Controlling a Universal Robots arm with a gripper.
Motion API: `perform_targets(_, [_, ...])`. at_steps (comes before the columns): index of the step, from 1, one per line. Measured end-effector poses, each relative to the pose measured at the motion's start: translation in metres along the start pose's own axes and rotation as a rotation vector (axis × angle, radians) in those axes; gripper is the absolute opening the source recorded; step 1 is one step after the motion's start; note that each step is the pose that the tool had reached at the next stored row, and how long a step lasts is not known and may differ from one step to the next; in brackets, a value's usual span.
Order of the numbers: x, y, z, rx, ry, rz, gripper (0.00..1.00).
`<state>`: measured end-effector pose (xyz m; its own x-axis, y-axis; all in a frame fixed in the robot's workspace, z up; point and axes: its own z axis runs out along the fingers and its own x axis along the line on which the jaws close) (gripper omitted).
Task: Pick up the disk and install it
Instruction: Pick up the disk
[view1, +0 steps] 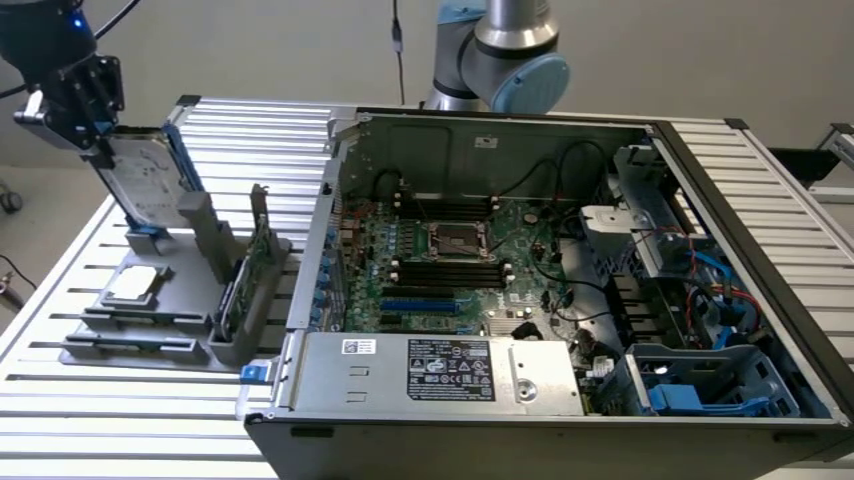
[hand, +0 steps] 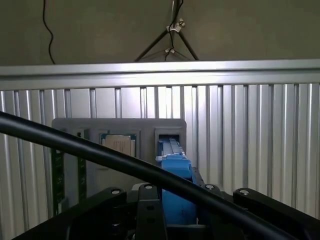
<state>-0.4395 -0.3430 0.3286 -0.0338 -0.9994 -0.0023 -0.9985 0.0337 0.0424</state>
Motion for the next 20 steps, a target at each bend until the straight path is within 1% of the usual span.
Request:
perform_targets(7, [0.001, -0.0005, -0.0266, -0.0001, -0.0012, 0.000, 0.33])
perform_targets(10, [0.003, -0.0028, -0.0402, -0.0001, -0.0025, 0.000, 0.33])
perform_targets(14, [0.007, -0.0119, -0.0587, -0.0007, -0.0051, 0.000, 0.33])
perform_targets(20, [0.012, -0.0317, -0.0869, -0.0014, -0.0087, 0.000, 0.33])
